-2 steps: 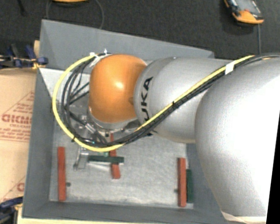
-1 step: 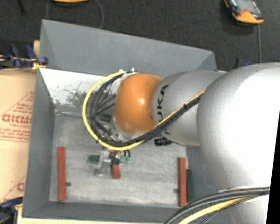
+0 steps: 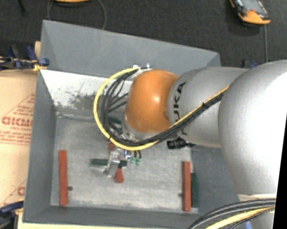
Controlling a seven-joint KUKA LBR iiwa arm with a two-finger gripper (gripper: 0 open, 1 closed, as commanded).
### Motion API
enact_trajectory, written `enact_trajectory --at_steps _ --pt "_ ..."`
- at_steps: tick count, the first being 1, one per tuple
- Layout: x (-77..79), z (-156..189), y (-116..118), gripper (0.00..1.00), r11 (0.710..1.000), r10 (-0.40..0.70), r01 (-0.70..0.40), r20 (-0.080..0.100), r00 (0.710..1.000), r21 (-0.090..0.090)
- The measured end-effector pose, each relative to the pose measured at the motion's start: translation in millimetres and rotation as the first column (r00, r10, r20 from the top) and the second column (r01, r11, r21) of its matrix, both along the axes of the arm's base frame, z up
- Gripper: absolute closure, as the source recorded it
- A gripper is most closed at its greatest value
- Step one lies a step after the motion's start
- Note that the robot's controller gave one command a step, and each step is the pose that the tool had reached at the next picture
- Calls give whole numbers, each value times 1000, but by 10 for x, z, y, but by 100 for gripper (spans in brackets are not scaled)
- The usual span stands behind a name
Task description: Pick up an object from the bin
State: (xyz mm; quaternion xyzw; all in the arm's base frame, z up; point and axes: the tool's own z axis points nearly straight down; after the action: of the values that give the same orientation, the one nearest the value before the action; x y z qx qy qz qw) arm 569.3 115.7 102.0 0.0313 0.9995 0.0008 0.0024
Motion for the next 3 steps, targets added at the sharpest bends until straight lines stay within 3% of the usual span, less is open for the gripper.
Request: enact_trajectory --at_steps 1,2,3 --pt "-122 -18 -25 0 988 -152 152 -5 988 0" --pt "-209 -300 88 0 938 -346 346 2 938 3" --pt "-193 -289 86 0 939 -345 345 -1 939 2"
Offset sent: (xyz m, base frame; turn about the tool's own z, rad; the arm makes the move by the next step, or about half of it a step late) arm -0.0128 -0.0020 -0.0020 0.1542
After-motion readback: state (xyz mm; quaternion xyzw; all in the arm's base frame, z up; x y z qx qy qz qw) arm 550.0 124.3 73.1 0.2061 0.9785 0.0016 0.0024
